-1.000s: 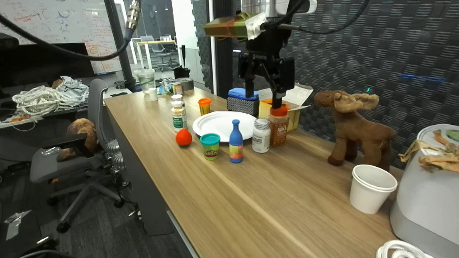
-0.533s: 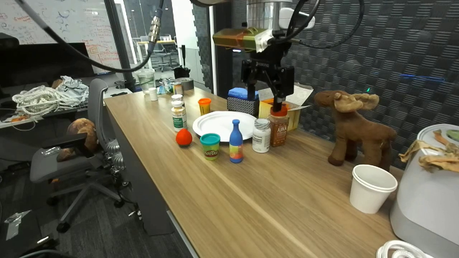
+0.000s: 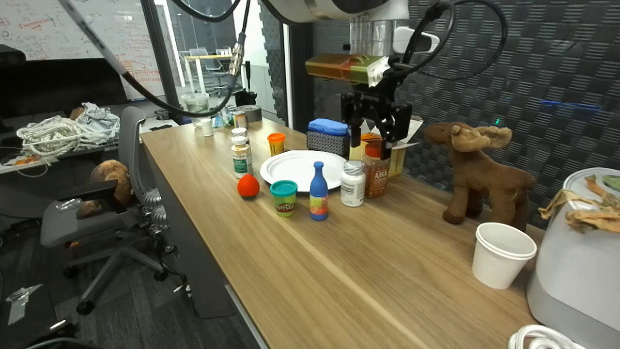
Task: Pick up the bottles and small containers from the table and put them on the white plate.
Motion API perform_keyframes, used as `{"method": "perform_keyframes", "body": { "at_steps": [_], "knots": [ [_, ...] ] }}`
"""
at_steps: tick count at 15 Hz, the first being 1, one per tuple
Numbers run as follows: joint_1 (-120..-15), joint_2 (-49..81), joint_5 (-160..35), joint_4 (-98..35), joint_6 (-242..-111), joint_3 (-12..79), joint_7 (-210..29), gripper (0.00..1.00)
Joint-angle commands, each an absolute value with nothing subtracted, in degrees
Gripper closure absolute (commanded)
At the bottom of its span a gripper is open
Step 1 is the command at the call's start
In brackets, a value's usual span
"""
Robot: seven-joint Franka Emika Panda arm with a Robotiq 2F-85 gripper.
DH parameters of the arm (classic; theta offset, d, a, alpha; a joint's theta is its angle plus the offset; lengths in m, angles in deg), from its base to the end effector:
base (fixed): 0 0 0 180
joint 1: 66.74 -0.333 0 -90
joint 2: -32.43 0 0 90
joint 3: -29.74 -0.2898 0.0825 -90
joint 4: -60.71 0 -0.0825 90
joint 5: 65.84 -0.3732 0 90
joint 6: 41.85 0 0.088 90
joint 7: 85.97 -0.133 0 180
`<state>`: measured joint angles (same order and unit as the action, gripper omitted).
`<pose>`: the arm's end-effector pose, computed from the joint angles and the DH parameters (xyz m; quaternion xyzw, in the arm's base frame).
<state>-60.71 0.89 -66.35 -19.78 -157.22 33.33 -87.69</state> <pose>0.6859 -0.1086 0.3463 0.9949 -0.0954 0.0288 0.0142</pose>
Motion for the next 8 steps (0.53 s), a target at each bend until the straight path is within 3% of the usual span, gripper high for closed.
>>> {"method": "perform_keyframes", "body": {
  "at_steps": [1, 5, 8],
  "knots": [
    [-60.7, -1.3, -66.3, -15.8, -157.4, 33.4, -87.0, 0.5],
    [-60.9, -1.3, -65.9, -15.7, -157.0, 33.5, -87.2, 0.76],
    [-61.3, -0.6, -64.9, -16.0, -157.3, 33.7, -87.2, 0.76]
  ]
}}
